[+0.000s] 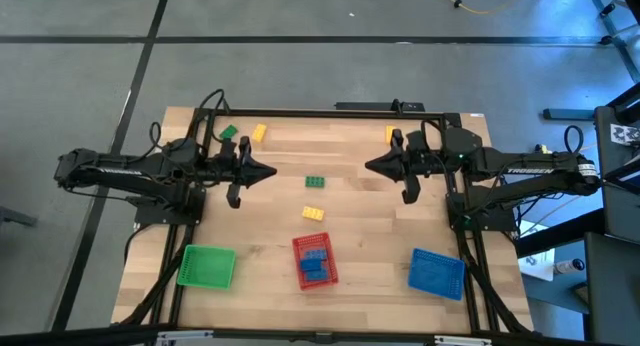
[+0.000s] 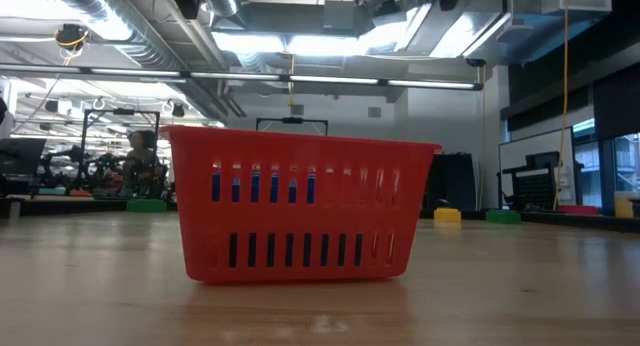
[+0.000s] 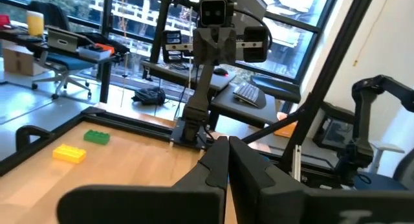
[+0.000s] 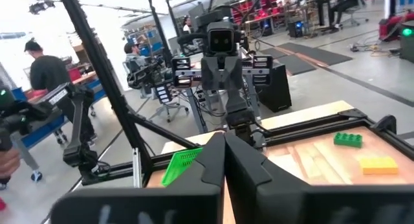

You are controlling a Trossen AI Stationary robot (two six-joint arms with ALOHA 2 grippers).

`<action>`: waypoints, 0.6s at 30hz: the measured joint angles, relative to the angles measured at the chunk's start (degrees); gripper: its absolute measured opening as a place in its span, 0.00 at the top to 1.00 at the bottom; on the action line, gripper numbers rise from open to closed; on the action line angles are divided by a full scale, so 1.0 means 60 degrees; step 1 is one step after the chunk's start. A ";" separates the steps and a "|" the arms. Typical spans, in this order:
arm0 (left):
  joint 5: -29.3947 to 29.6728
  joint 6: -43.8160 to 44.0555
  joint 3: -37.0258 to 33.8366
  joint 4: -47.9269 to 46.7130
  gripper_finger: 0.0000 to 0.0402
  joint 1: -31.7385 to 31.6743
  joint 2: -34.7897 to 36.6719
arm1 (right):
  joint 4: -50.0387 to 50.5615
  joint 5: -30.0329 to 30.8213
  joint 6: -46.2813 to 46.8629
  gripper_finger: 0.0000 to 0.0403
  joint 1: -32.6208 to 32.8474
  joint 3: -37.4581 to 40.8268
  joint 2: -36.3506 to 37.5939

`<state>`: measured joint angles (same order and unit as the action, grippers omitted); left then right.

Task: Sort & place blocks by color
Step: Put the top right green game piece into the blue bin

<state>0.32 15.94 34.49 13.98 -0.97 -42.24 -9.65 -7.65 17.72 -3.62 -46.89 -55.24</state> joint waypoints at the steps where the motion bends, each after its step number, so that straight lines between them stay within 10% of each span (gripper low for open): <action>1: 0.0030 0.0000 0.0002 0.0000 0.99 0.0000 0.0000 | 0.0002 0.0069 0.0025 0.96 -0.0001 0.0000 0.0001; 8: -0.0106 0.0050 0.0002 0.0007 1.00 -0.0004 0.0000 | 0.0315 0.0268 -0.0075 0.85 0.0000 0.0000 0.0000; 18: -0.0244 0.0333 0.0006 0.0018 1.00 -0.0004 0.0000 | 0.1220 0.1346 0.0178 0.35 -0.0004 0.0000 0.0004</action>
<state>-1.15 17.94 34.52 14.09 -0.99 -42.24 -2.33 0.43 18.79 -3.64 -46.89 -55.22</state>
